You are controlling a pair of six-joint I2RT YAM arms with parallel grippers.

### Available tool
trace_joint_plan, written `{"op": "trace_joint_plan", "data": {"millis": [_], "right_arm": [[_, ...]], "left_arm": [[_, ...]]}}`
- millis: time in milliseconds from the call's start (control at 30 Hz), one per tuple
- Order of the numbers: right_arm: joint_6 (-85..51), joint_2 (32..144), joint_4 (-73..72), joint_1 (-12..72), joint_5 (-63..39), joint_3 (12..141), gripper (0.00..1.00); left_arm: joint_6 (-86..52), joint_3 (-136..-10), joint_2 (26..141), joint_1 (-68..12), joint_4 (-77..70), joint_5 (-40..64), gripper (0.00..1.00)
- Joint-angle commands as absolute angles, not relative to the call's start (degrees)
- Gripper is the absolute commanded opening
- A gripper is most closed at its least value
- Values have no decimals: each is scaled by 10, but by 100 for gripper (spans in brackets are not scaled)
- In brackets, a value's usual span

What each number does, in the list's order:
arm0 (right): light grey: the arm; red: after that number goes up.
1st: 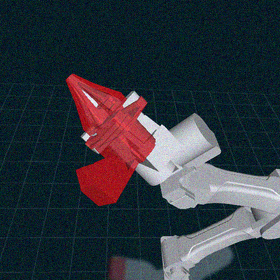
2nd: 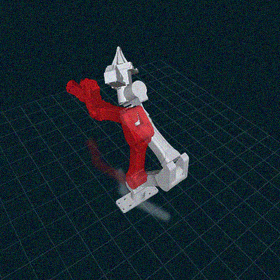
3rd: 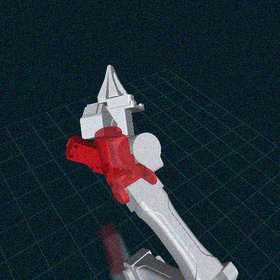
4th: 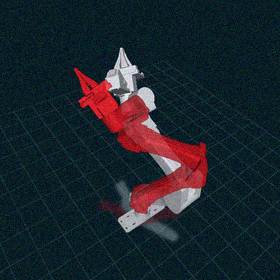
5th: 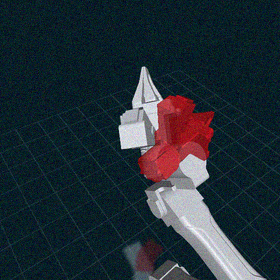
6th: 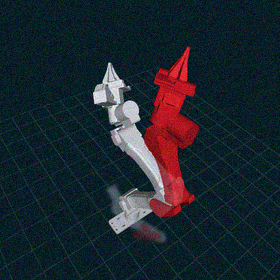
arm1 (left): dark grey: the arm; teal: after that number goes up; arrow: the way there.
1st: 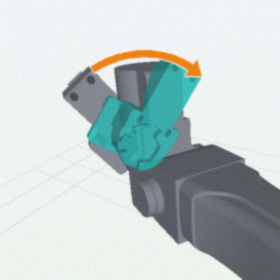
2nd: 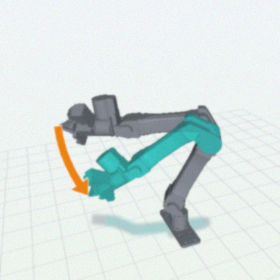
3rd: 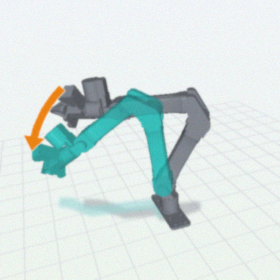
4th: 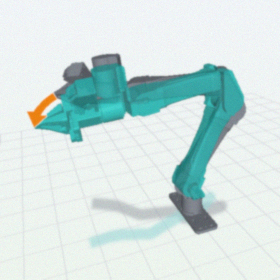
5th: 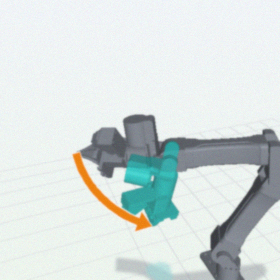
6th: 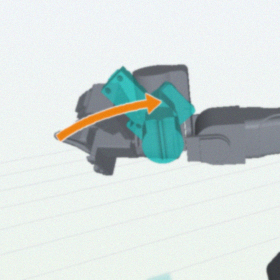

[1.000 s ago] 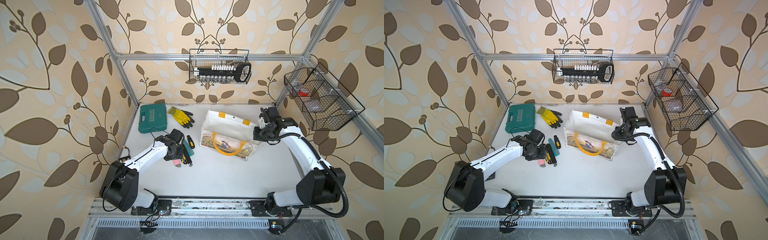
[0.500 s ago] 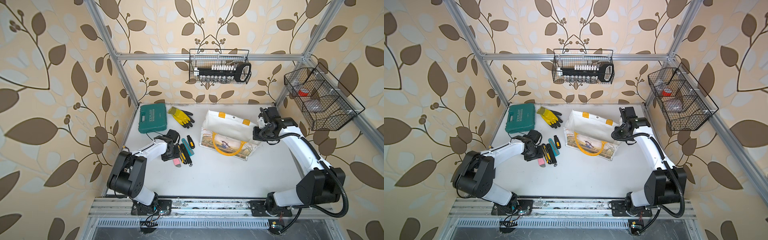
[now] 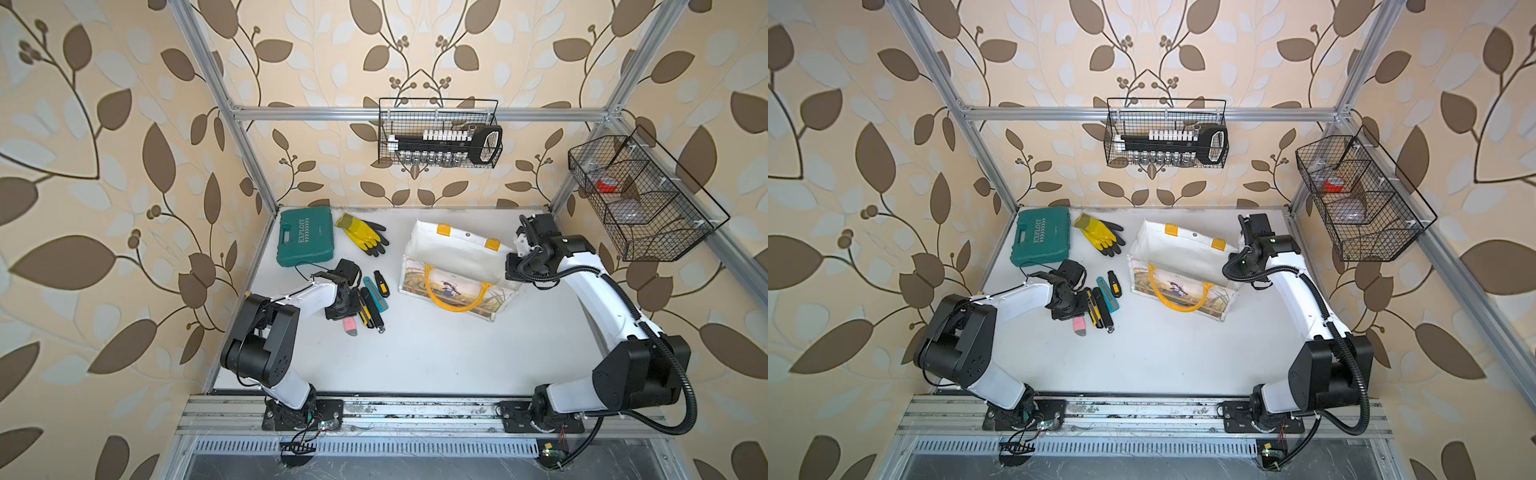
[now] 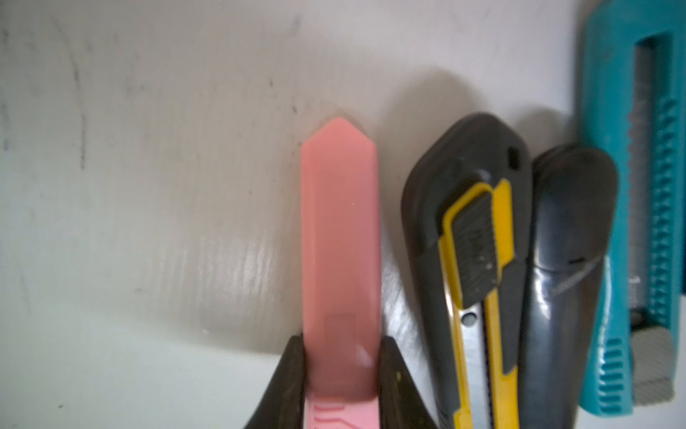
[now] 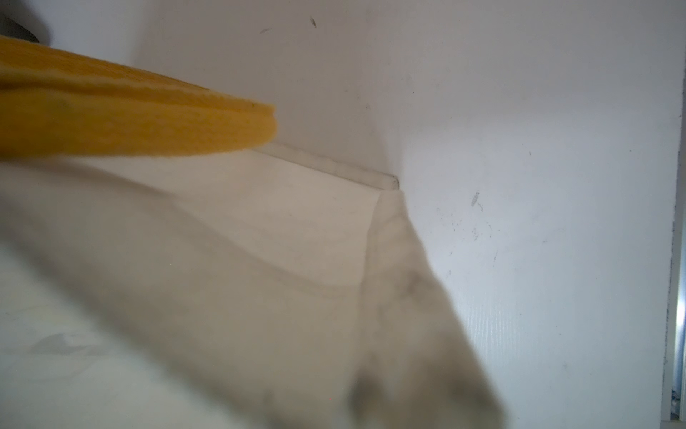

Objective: Place the art knife into the pouch
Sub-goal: Pick up the utility knife at the center of the board, then place the utility knife in the pouch.

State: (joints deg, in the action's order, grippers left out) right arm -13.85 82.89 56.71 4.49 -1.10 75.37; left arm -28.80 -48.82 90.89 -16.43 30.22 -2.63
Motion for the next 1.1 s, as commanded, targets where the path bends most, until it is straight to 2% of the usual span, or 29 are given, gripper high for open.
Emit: {"op": "trace_joint_plan", "data": {"millis": [0, 267, 467, 667, 867, 1067], "right_arm": [[-133, 827, 573, 49, -22, 748, 0], [-131, 828, 574, 60, -26, 753, 0], [-131, 829, 571, 67, -26, 755, 0], [-132, 829, 567, 72, -35, 754, 0], [-148, 829, 560, 88, -43, 751, 0], [-160, 828, 552, 98, -47, 746, 0]], "left_arm": [[-289, -487, 910, -163, 323, -39, 1], [-269, -602, 830, -171, 411, -51, 0], [-245, -780, 807, -245, 479, -72, 0], [-222, -951, 864, -338, 470, -77, 0], [-196, -1014, 932, -398, 359, -34, 0], [-160, -1090, 1038, -450, 331, -6, 0]]}}
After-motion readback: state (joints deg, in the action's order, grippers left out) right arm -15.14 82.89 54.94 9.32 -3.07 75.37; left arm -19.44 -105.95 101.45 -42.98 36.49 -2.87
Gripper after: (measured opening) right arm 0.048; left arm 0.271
